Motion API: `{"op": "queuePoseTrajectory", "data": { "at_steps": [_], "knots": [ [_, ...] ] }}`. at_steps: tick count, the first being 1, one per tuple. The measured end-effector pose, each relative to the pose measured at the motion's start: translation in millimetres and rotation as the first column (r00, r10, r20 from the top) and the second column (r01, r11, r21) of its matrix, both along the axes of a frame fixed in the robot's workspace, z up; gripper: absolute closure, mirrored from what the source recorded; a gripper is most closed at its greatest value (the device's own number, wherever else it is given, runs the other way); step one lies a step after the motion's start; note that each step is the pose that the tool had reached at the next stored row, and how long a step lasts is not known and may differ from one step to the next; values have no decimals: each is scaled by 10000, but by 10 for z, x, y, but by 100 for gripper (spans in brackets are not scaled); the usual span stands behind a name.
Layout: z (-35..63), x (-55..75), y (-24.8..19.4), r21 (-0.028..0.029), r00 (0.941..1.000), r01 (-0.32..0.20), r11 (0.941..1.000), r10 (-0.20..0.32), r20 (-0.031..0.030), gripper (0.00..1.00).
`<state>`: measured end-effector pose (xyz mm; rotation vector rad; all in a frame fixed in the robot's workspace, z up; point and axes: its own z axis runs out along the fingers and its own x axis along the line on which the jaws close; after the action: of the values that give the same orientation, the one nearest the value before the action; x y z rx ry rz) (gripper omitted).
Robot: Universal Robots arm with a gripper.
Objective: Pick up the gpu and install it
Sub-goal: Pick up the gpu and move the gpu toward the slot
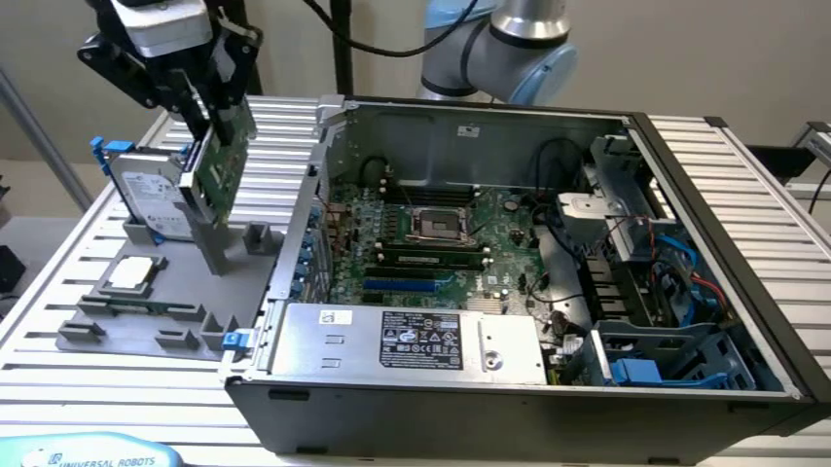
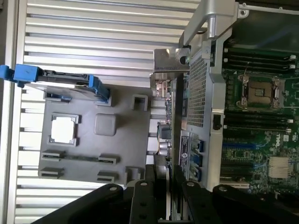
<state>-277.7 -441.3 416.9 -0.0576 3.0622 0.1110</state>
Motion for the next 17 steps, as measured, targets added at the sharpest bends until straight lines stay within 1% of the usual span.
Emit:
{"op": "queuePoseTrajectory", "data": {
  "at_steps": [3,6,8,11,17],
  "knots": [
    [127,137,0,11,10000,-2,10000,2,-48,73],
    [215,272,0,20,9999,-1,10000,2,-108,73],
    [232,363,0,20,9999,-1,10000,1,-148,73],
    [234,500,0,20,9998,-2,10000,2,-184,73],
    [233,772,0,21,9998,-1,10000,1,-217,73]
  ]
}}
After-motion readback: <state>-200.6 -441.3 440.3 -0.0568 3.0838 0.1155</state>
